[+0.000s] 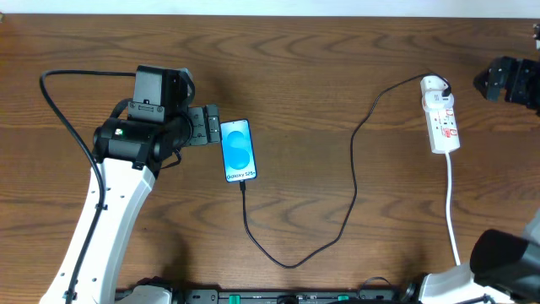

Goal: Plug charger to phone and switch on socket
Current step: 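Lift the right gripper up and away from the power strip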

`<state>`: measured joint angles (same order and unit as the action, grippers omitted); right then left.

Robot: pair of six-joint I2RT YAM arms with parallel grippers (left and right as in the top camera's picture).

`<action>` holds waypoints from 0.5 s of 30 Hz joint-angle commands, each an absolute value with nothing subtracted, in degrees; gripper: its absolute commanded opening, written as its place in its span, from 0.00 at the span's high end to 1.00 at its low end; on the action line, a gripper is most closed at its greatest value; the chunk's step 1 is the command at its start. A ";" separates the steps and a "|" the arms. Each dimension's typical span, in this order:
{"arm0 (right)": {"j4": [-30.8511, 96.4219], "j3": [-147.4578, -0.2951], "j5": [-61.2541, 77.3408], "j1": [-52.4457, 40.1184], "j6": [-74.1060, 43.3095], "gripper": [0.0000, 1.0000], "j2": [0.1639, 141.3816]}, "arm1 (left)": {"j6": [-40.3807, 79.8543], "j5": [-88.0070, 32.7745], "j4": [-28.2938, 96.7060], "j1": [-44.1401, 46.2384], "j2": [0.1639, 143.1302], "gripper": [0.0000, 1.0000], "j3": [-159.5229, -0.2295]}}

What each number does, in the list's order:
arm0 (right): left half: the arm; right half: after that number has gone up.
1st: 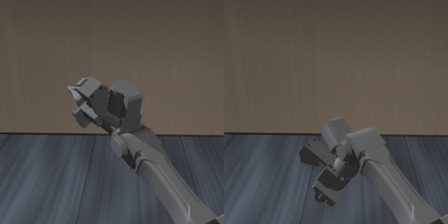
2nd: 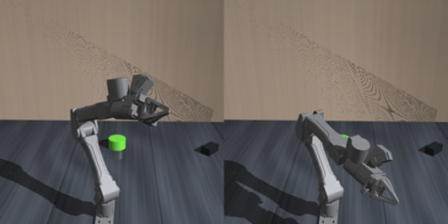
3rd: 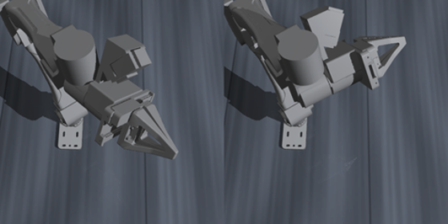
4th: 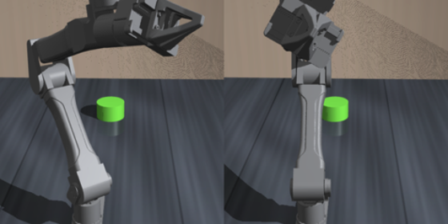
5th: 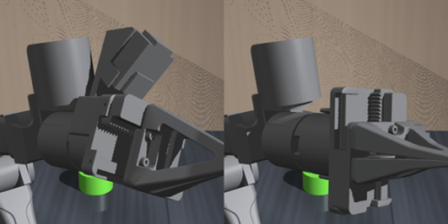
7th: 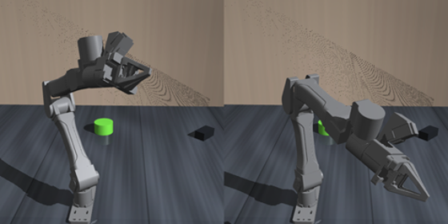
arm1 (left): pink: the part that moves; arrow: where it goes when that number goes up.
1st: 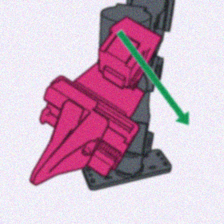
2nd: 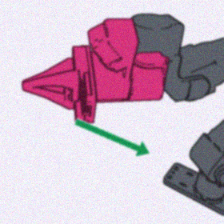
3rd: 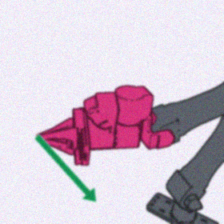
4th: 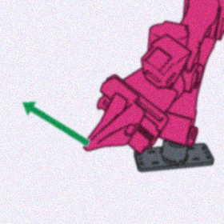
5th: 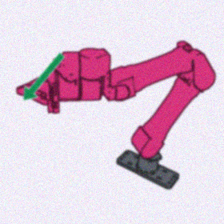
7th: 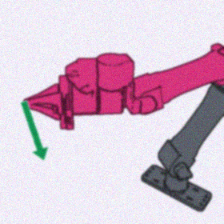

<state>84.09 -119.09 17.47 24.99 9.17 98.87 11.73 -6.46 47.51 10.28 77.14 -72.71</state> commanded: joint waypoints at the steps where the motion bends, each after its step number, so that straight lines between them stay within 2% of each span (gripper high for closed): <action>1: 85.17 -120.05 17.50 25.04 7.60 0.01 95.68 | 10.74 -5.72 47.55 10.37 77.10 0.06 -73.63; 15: 89.17 -119.98 17.45 25.04 7.31 0.01 91.61 | 10.74 -5.72 47.55 10.37 77.10 0.06 -73.63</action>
